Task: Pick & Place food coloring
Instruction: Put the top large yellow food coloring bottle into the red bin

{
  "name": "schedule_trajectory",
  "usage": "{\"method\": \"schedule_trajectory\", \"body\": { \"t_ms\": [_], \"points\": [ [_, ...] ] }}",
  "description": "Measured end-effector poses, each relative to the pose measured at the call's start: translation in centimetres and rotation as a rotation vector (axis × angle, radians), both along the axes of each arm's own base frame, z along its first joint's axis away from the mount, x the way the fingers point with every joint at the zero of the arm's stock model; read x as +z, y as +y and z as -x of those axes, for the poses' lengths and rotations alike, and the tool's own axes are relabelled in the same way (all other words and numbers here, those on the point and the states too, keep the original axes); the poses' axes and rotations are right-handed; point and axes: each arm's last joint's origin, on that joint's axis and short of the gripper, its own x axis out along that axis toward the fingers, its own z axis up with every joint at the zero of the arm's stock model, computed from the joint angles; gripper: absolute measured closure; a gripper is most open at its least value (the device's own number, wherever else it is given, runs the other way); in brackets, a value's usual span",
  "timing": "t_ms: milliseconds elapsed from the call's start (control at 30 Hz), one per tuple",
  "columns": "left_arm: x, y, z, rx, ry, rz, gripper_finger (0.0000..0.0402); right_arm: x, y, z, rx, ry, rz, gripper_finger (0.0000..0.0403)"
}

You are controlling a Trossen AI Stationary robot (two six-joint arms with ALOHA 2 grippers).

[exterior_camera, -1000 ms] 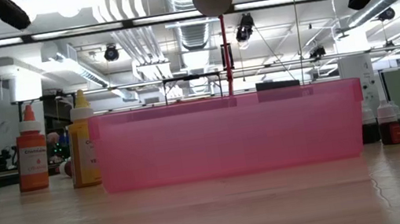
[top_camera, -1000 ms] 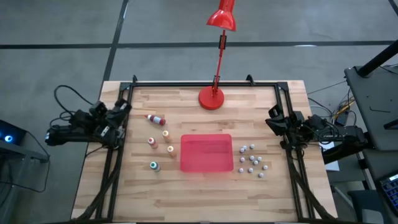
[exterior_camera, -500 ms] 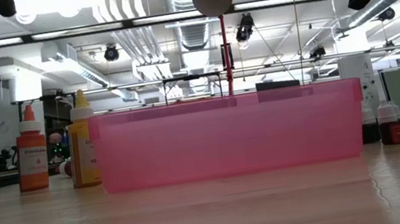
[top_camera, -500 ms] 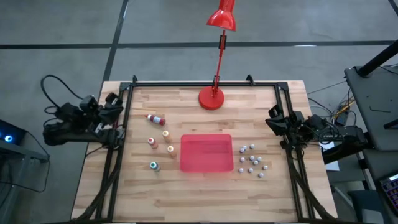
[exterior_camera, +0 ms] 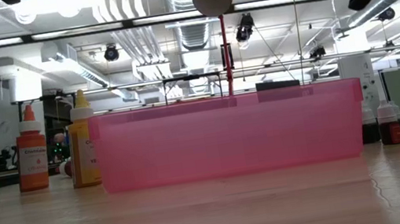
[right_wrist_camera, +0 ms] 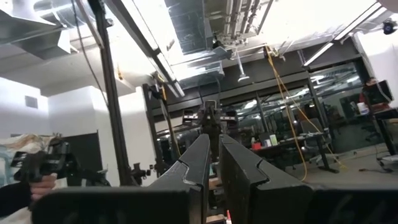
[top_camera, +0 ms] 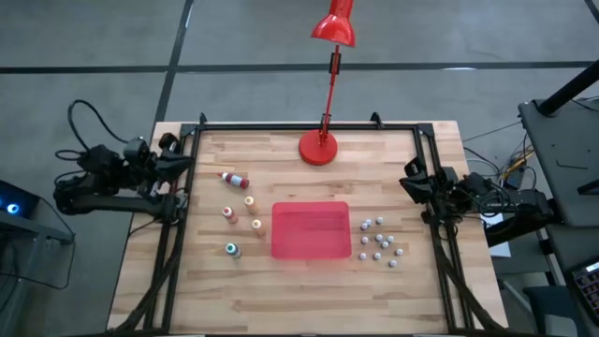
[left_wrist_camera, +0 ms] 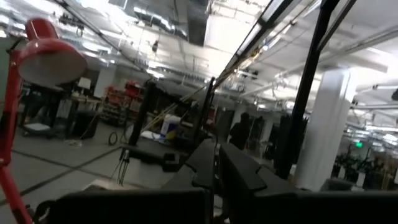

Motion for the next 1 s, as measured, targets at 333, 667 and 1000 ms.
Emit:
{"method": "schedule_trajectory", "body": {
  "t_ms": [333,667,1000],
  "points": [
    [-1.0,-0.2,-3.3,-0.073,0.209,0.043,0.0402,0.0,0.0,0.0,-0.004,0.000,-0.003,0.0374],
    [0.2,-0.2,-4.4,-0.076,0.285,0.041,0.0402,0.0,0.0,0.0,-0.003,0.000,-0.002,0.0374],
    [3.5,-0.2,-3.4,-0.066,0.460,0.047,0.0402,0.0,0.0,0.0,-0.004,0.000,-0.002,0.0374]
  ]
}}
